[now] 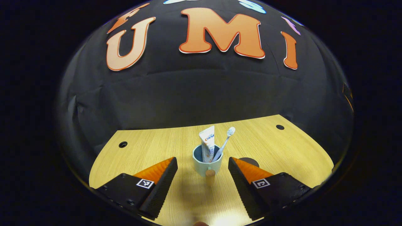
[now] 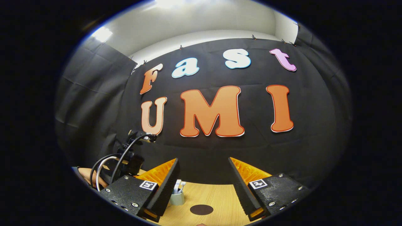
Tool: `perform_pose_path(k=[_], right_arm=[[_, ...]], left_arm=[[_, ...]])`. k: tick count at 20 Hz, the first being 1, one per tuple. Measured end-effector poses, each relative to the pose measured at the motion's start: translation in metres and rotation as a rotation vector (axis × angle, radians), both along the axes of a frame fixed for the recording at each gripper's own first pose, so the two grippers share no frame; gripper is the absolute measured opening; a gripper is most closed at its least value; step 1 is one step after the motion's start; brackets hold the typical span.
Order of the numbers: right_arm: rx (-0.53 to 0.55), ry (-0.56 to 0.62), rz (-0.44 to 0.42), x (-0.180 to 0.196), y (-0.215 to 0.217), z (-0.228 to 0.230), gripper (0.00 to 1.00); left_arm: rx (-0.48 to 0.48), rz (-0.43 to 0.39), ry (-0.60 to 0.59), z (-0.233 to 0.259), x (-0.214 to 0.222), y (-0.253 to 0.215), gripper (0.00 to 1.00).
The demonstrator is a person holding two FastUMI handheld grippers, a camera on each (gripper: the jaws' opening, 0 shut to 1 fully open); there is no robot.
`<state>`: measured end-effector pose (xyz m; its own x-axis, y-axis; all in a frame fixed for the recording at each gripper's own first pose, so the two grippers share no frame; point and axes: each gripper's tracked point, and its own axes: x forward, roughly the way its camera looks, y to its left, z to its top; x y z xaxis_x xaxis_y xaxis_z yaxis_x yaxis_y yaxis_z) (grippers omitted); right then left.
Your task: Put the toothbrush and toothpaste on the desktop into the cup, then pick up the cup and place it on the coaster on the desktop.
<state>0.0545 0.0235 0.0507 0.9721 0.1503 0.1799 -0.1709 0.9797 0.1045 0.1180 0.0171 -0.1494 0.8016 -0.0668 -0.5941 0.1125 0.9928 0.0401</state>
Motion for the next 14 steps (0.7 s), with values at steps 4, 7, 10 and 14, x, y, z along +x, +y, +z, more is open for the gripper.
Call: perform_pose_path(k=[4,7,10,14], right_arm=[[-0.015,0.017,-0.020,-0.011,-0.012,-0.008,0.91],[-0.025,0.014,-0.006,-0.022,-0.010,-0.009,0.91],[-0.032,0.010,0.005,-0.030,-0.010,-0.010,0.96],[-0.037,0.005,0.032,-0.042,-0.008,-0.012,0.96]], left_arm=[[0.033,-0.024,0.087,-0.017,0.014,-0.011,0.96],[0.032,-0.012,0.179,-0.037,0.018,-0.014,0.96],[-0.019,-0.004,0.325,-0.072,0.018,-0.017,0.96],[0.022,0.010,0.490,-0.118,0.018,-0.009,0.96]])
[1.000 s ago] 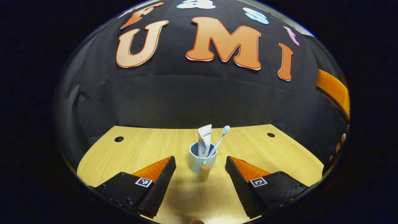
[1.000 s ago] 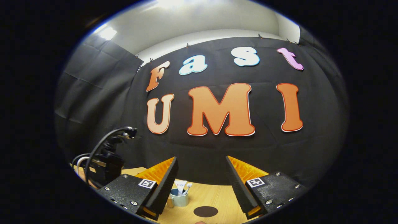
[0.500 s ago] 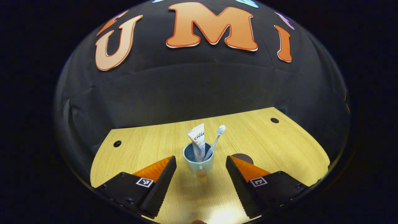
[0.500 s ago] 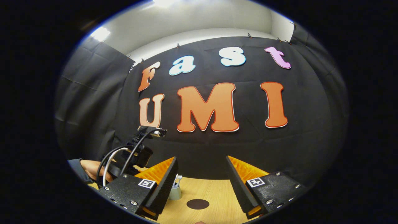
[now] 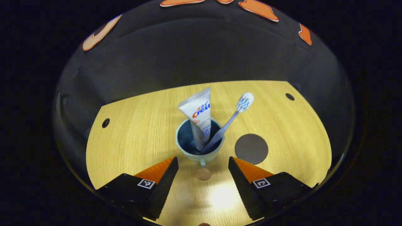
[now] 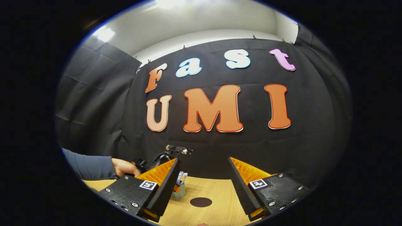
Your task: Put the toothbrush and toothpaste on the desktop into the cup, then pick up the cup and place it on the coaster on the desktop.
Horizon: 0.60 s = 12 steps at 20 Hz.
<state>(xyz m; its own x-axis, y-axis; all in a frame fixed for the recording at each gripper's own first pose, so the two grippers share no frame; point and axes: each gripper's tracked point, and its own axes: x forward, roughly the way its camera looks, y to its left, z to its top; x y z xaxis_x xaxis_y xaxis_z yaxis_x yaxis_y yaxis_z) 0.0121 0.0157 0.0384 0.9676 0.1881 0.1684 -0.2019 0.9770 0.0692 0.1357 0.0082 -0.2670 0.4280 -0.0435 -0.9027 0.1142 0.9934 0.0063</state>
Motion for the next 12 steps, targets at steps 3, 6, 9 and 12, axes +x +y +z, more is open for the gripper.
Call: perform_pose_path(k=[3,6,9,12], right_arm=[[-0.019,-0.006,0.001,-0.006,-0.004,0.000,0.91],[-0.020,-0.003,0.008,-0.011,-0.007,-0.002,0.91],[-0.017,-0.003,0.003,-0.015,-0.015,-0.006,0.91],[-0.020,0.018,0.000,-0.014,-0.020,-0.017,0.91]], left_arm=[[0.011,0.004,0.069,-0.006,0.007,0.003,0.97],[0.042,0.006,0.089,0.007,0.025,0.010,0.90],[0.068,0.011,0.107,0.025,0.045,0.016,0.70],[0.043,0.040,0.088,0.050,0.064,0.015,0.45]])
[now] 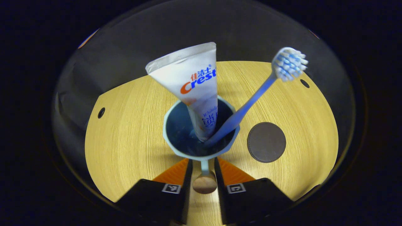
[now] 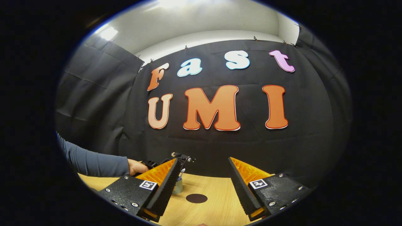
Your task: Put the toothbrush and toothpaste on the desktop into the cup, then pick up the cup and place it on the coaster on the desktop.
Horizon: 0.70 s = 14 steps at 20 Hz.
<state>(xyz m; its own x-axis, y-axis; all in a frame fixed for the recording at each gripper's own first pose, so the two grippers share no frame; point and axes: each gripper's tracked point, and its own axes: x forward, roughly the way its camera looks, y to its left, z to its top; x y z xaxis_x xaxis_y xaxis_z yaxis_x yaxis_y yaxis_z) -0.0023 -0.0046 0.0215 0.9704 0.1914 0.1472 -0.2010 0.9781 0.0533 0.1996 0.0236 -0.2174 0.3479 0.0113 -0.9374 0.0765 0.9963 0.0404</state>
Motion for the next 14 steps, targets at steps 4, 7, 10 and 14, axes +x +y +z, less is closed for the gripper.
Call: perform_pose_path(k=[4,7,10,14], right_arm=[[0.027,0.037,-0.026,0.001,-0.015,-0.011,0.91],[0.060,0.055,-0.048,0.001,-0.025,-0.016,0.91],[0.048,0.068,-0.073,0.001,-0.040,-0.023,0.91],[0.059,0.082,-0.118,-0.004,-0.061,-0.026,0.92]], left_arm=[[-0.036,0.035,-0.018,0.030,0.021,0.015,0.24],[-0.057,0.065,-0.037,0.030,0.010,0.030,0.22],[-0.070,0.049,-0.077,0.021,0.001,0.020,0.22],[-0.088,0.003,-0.115,0.029,0.007,0.018,0.22]])
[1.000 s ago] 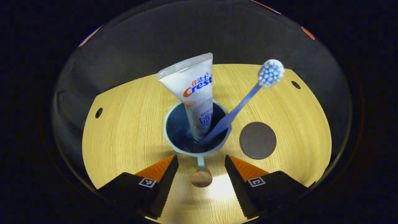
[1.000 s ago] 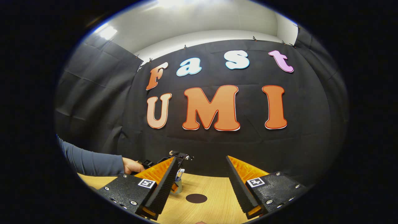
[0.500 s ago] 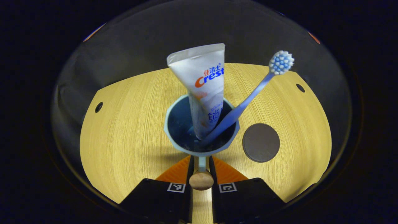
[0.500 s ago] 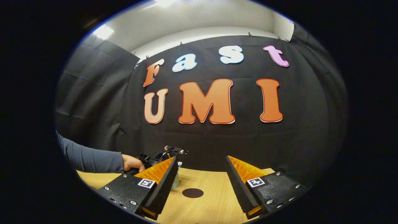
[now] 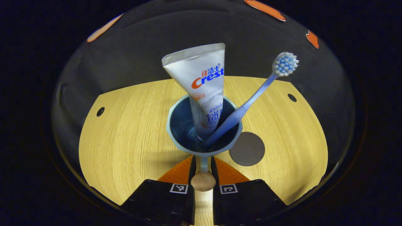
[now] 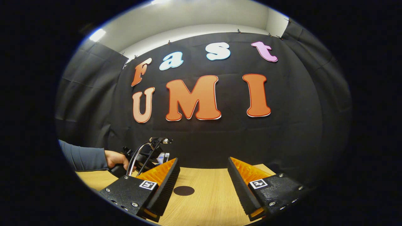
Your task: Put the toothbrush and toothpaste on the desktop into the cup, then pick up the cup and place it on the coaster on the desktop.
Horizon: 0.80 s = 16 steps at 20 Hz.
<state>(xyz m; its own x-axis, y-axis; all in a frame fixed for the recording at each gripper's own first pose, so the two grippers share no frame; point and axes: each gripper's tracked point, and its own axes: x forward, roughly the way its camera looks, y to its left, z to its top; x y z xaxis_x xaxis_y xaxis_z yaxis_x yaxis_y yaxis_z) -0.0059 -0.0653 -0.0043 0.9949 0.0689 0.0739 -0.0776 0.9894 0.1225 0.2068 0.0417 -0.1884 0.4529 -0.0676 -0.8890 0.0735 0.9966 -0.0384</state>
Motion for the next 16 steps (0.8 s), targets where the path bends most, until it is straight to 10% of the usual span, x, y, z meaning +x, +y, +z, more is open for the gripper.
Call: perform_pose_path(k=[16], right_arm=[[-0.082,0.031,-0.039,-0.032,-0.025,-0.013,0.92]], left_arm=[[-0.042,-0.114,0.057,0.014,-0.008,0.002,0.23]])
